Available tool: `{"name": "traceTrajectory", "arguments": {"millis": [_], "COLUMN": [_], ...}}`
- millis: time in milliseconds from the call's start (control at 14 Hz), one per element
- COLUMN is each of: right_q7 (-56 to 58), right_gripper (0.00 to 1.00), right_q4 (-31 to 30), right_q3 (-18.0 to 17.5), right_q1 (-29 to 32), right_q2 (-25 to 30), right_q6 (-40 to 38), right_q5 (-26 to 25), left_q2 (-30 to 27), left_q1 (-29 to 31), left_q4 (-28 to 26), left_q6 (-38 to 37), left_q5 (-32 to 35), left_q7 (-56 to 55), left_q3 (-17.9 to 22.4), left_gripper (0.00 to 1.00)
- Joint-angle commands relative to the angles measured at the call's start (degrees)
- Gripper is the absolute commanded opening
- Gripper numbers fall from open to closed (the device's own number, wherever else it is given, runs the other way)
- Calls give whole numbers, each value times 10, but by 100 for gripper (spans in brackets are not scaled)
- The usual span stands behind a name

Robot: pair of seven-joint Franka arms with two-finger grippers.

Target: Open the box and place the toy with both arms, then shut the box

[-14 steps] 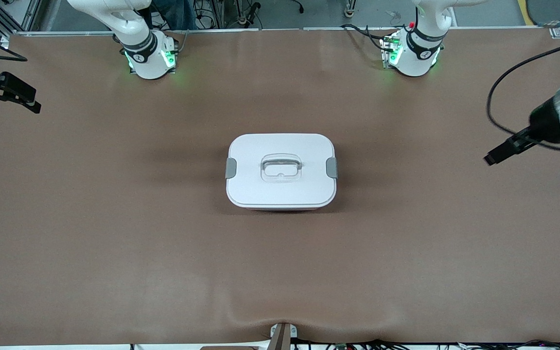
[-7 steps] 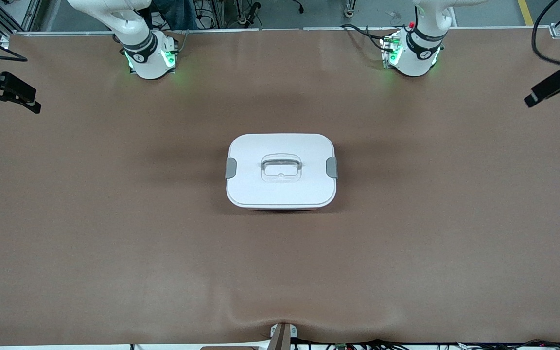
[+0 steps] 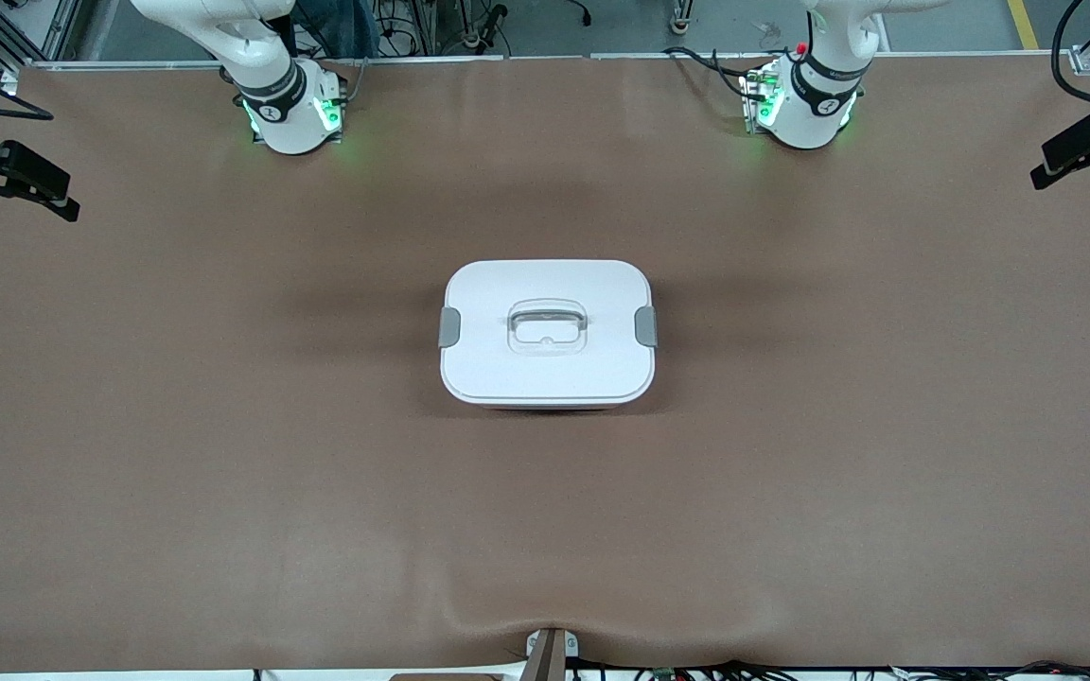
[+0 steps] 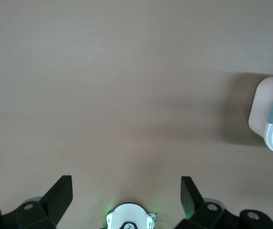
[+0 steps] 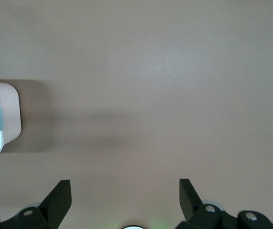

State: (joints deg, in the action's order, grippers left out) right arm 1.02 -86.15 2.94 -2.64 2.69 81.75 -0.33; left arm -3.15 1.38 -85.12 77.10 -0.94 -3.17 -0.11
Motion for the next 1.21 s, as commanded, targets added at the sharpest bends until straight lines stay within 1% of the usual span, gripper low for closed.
{"name": "traceTrajectory", "arguments": {"millis": [0, 357, 1143], "right_q7": [-1, 1, 1], "right_gripper": [100, 100, 100], "right_q4": [1, 1, 1], "right_q3": [1, 2, 2], "right_q1": [-4, -4, -4], "right_q2": [0, -1, -3], "right_q6": [2, 1, 0], "right_q5": [-8, -8, -8], "left_q2": [2, 2, 19], "left_q1": [-1, -1, -10], "left_q4": [6, 6, 7], "left_q6": [1, 1, 1], "left_q5": [7, 4, 4], "left_q7": [12, -7, -3], "left_q3": [-2, -2, -2], "left_gripper": [100, 100, 100]}}
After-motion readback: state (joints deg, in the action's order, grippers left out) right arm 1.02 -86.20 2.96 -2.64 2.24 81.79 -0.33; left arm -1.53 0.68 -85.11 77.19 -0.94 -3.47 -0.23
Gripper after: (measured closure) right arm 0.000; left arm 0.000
